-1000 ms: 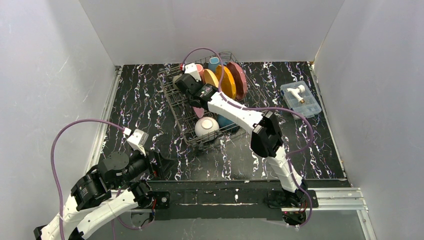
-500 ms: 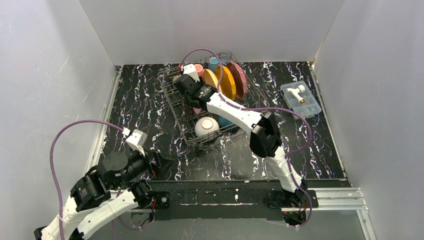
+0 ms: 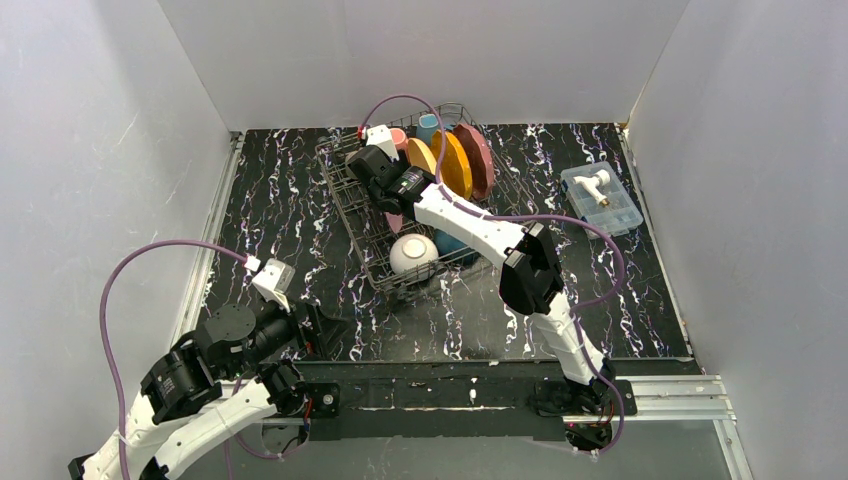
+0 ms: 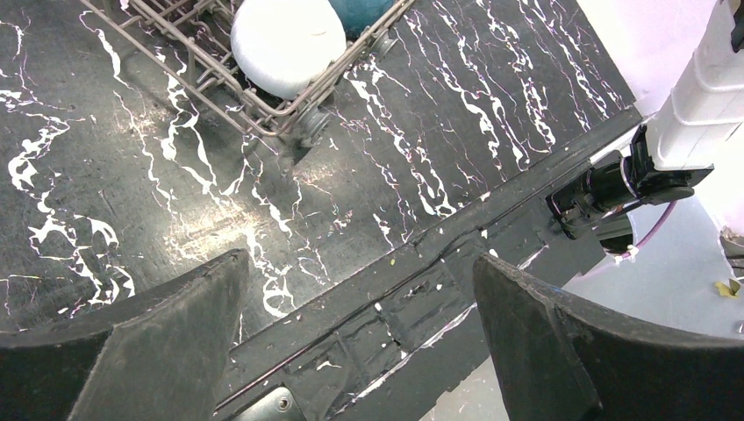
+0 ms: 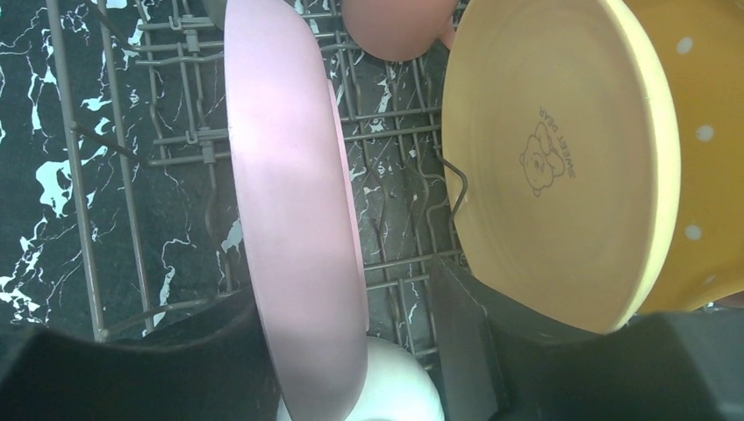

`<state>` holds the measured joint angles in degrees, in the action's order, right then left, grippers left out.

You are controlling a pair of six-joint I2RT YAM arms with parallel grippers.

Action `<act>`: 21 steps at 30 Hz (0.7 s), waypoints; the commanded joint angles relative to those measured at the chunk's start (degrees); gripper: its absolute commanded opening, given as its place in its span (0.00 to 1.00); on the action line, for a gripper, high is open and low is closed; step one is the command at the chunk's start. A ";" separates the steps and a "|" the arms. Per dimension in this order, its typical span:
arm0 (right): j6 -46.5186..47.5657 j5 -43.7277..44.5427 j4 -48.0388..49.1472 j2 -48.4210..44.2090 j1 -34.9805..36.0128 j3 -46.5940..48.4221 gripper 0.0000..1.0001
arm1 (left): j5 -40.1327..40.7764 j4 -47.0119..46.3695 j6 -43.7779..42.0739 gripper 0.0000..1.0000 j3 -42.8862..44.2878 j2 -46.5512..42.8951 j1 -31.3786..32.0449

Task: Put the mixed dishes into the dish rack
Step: Insert the plate into the dish rack.

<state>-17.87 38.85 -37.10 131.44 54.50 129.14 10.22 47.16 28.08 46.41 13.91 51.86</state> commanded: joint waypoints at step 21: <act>-1.16 -4.66 4.66 -5.24 0.08 -0.54 0.72 | -0.64 -0.21 -0.74 0.98 -0.36 1.20 -0.83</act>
<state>-18.09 34.20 -35.57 130.98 54.50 128.46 9.85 47.16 28.08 46.37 14.11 51.40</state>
